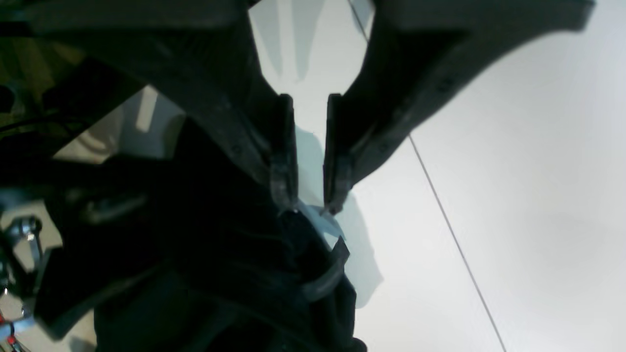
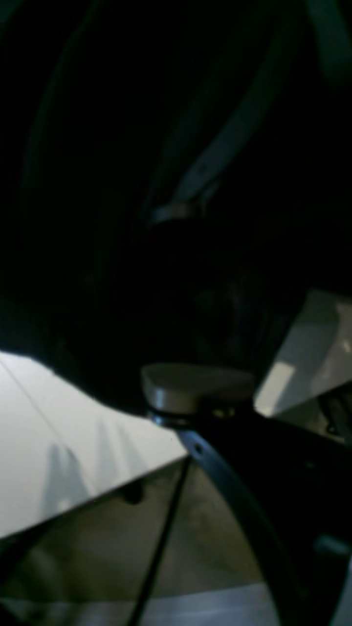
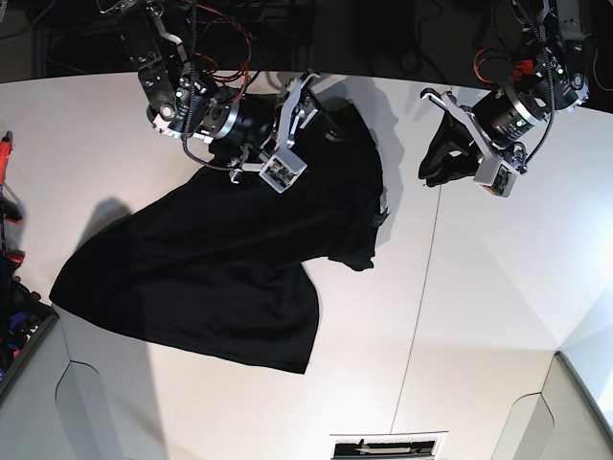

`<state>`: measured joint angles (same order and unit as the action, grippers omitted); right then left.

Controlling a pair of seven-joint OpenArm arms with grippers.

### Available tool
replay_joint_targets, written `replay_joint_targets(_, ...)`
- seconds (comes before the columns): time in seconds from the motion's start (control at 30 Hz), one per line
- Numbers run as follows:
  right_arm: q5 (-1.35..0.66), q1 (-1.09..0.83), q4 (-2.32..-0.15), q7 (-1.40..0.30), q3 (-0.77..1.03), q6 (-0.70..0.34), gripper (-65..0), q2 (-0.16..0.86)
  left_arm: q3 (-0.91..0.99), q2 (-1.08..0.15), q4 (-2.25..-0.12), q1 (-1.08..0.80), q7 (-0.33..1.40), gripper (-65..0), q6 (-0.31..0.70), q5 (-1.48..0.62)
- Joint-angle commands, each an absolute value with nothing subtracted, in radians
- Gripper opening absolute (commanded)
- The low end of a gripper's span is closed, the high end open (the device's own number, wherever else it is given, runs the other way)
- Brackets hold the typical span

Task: Layout the t-shirt on the table in an organized manner, then fold the t-shirt properly
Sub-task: 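Move the right gripper over the shirt's middle and grasp the fabric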

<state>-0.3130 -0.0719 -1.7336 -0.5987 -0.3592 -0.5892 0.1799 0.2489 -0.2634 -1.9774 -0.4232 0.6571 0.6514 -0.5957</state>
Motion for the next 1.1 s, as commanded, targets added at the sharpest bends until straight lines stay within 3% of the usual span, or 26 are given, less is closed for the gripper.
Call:
replay_joint_targets(0.0,-0.317,-0.059,-1.754,-0.572,-0.368,-0.587,-29.4,0.179,0.254,-0.272,-1.994,-0.421,0.632,-52.7,0.646,-0.617)
replay_joint_targets(0.2,-0.248,-0.059,-1.754,-0.533,-0.384,-0.564,-31.8,0.179,0.255,-0.272,-1.994,-0.421,0.632,-52.7,0.646,-0.616)
replay_joint_targets(0.23,-0.245,-0.059,-1.754,-0.513,-0.384,-0.562,-37.5,0.179,0.255,-0.272,-1.994,-0.421,0.632,-52.7,0.646,-0.616)
replay_joint_targets(0.3,-0.246,-0.059,-1.754,-0.484,-0.384,-0.550,-58.1,0.179,0.255,-0.272,-1.994,-0.421,0.631,-52.7,0.646,-0.616)
replay_joint_targets(0.33,-0.243,-0.059,-1.754,-0.477,-0.384,-0.548,-65.0,0.179,0.255,-0.272,-1.994,-0.421,0.631,-52.7,0.646,-0.616)
replay_joint_targets(0.6,-0.202,-0.059,-1.770,-0.478,-0.346,-0.545,-65.0,0.180,0.255,-0.272,-1.994,-0.421,0.610,-52.7,0.646,-0.600)
replay_joint_targets(0.77,-0.213,-0.059,-1.899,-0.482,-0.230,-0.546,-65.0,0.183,0.257,-0.280,-1.994,-0.421,0.609,-52.7,0.646,-0.571)
replay_joint_targets(1.07,-0.430,-0.062,-2.107,-0.590,-0.025,-0.547,-65.0,0.278,0.258,-0.315,-1.994,-0.416,0.602,-52.7,0.642,-0.557)
